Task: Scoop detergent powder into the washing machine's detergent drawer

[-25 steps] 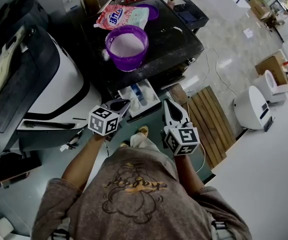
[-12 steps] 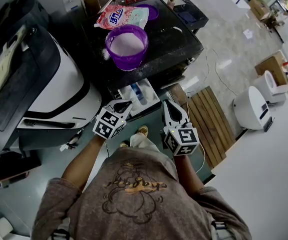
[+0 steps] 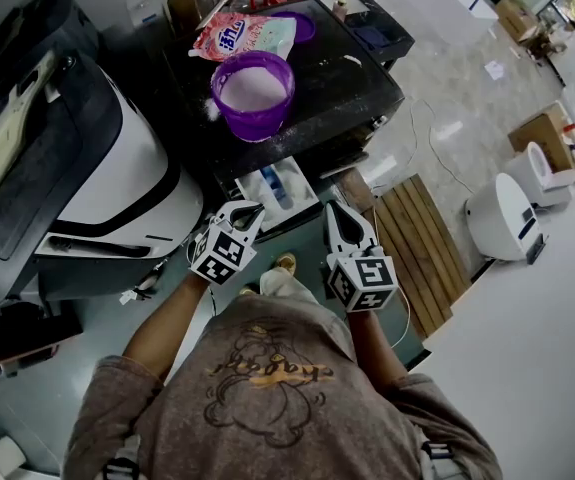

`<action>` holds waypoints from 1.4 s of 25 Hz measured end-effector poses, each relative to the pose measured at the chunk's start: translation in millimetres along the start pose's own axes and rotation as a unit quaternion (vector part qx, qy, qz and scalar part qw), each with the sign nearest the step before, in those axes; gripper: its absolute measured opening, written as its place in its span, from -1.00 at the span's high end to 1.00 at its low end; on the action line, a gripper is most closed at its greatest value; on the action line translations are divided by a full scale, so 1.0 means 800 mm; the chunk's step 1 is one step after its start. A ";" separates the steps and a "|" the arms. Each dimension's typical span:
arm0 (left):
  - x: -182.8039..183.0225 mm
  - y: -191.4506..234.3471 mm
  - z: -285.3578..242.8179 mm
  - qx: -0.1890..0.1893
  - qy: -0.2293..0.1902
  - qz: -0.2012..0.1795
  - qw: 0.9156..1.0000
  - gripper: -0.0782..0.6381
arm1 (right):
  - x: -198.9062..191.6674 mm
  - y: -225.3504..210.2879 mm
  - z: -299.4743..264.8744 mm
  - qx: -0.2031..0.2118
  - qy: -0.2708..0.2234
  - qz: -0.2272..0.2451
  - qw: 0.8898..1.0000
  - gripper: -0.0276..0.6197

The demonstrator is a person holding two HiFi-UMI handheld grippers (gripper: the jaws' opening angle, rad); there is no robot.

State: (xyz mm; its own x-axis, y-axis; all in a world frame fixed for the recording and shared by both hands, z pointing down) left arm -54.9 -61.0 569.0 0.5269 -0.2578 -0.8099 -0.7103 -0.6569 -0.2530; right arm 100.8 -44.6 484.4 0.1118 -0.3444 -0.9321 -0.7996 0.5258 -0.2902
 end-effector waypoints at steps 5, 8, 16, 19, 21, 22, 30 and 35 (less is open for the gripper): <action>0.001 -0.005 0.003 0.012 -0.011 -0.053 0.998 0.72 | 0.001 0.004 0.003 -0.001 0.000 0.003 1.000 0.91; -0.001 -0.009 0.003 0.015 -0.014 -0.077 0.997 0.72 | 0.000 0.004 0.005 -0.001 -0.005 -0.004 1.000 0.91; -0.004 -0.023 0.003 0.026 -0.025 -0.153 0.988 0.72 | -0.005 0.005 0.010 0.000 0.000 -0.002 1.000 0.91; -0.006 -0.027 0.002 0.027 -0.031 -0.181 0.983 0.72 | -0.009 0.003 0.011 0.000 0.003 -0.001 1.000 0.91; -0.005 -0.030 0.002 0.028 -0.034 -0.204 0.978 0.72 | -0.008 0.002 0.011 0.001 0.001 0.000 1.000 0.91; -0.003 -0.031 0.002 0.030 -0.037 -0.219 0.975 0.72 | -0.008 0.002 0.011 0.001 0.003 0.002 1.000 0.91; 0.004 -0.033 0.004 0.050 -0.054 -0.332 0.940 0.72 | -0.010 0.002 0.014 0.001 0.009 0.010 1.000 0.91; 0.010 -0.035 0.008 0.057 -0.060 -0.393 0.916 0.72 | -0.010 -0.001 0.013 0.000 0.008 0.010 1.000 0.91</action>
State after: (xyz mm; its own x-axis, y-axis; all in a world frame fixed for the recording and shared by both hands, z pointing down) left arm -34.0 -40.4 566.6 0.8456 0.3471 -0.4056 -0.1820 -0.5270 -0.8302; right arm 106.8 -34.1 489.9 0.0873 -0.3463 -0.9340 -0.8018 0.5320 -0.2722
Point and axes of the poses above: the fingertips, and each gripper's own axes: z backward along the fingers, y to its left, x out of its top, the point moved 3 cm from there along z, backward along the fingers, and after that the axes turned 13 degrees about x, right-handed, at the moved point
